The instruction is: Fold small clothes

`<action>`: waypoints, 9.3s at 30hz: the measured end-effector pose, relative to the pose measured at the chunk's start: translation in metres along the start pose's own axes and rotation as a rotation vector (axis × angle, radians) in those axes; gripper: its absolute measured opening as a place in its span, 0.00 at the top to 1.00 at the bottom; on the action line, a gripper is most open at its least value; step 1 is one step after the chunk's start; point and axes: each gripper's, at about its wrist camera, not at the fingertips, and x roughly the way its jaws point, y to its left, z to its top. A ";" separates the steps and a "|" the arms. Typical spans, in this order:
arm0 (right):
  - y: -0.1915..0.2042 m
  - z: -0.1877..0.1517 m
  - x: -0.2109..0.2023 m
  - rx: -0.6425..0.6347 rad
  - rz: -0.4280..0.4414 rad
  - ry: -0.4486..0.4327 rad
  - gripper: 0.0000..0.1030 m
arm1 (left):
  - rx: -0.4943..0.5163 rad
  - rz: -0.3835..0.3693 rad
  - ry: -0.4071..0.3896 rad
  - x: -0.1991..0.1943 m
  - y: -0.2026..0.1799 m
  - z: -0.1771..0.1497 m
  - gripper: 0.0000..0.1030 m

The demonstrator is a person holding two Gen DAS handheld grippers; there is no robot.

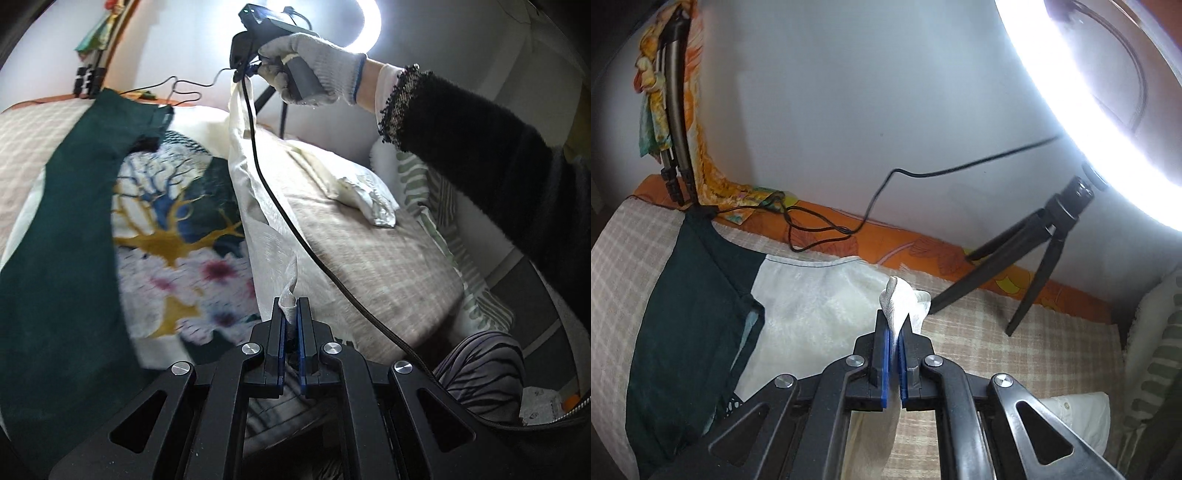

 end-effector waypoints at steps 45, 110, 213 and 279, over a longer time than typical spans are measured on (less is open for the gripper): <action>0.034 -0.102 -0.087 0.043 0.296 -0.035 0.63 | 0.041 0.142 -0.009 -0.089 0.029 -0.018 0.69; 0.019 -0.373 -0.143 0.212 0.512 0.245 0.72 | 0.049 -0.022 0.251 -0.039 0.022 -0.022 0.90; -0.048 -0.234 -0.034 0.566 0.798 0.128 0.67 | -0.278 0.113 -0.034 -0.045 0.183 0.131 0.61; -0.072 -0.090 0.048 0.293 0.524 -0.056 0.49 | -0.189 0.244 -0.008 0.043 0.271 0.257 0.47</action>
